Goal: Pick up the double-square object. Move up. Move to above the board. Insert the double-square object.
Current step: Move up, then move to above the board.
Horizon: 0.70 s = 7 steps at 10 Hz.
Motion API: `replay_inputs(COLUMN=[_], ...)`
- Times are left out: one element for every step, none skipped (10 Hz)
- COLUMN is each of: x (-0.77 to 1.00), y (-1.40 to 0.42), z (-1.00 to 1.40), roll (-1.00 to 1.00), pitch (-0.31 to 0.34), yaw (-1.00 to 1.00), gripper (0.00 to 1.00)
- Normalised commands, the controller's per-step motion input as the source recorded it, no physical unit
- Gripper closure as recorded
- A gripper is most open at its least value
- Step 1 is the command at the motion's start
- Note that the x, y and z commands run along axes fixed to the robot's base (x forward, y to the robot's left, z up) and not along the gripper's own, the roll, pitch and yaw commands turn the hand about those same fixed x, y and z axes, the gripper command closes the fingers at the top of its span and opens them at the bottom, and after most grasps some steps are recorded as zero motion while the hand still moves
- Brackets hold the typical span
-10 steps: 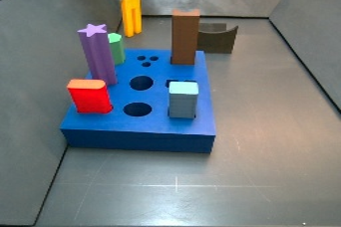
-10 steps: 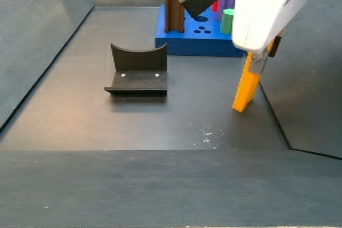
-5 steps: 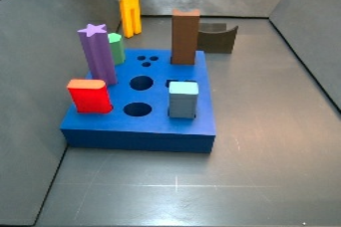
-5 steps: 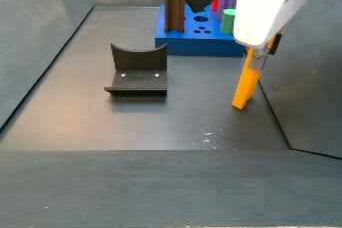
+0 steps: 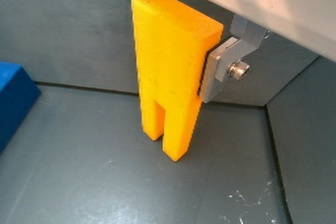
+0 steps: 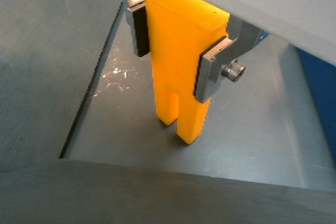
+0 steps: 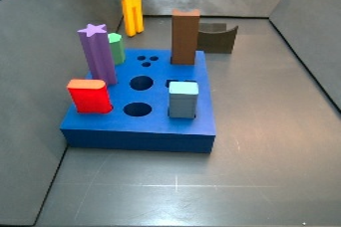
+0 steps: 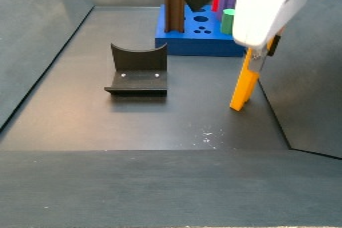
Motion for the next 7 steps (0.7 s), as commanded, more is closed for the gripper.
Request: replay_inputs(x=[-0.07, -0.06, -0.05, -0.05, -0.03, 0.58, 0.63], y=[-0.06, -0.02, 0.00, 0.00, 0.00, 0.72, 0.77], z=[0.74, 0.59, 0.47, 0.38, 0.21, 1.00, 1.00], roll=[0.00, 0.04, 0.07, 0.08, 0.10, 0.15, 0.13], pitch=[0.029, 0.036, 0.045, 0.052, 0.064, -0.272, -0.223], yaw=[-0.02, -0.02, -0.02, -0.02, 0.00, 0.08, 0.08], gripper=[1.00, 1.00, 1.00, 1.00, 1.00, 1.00, 1.00])
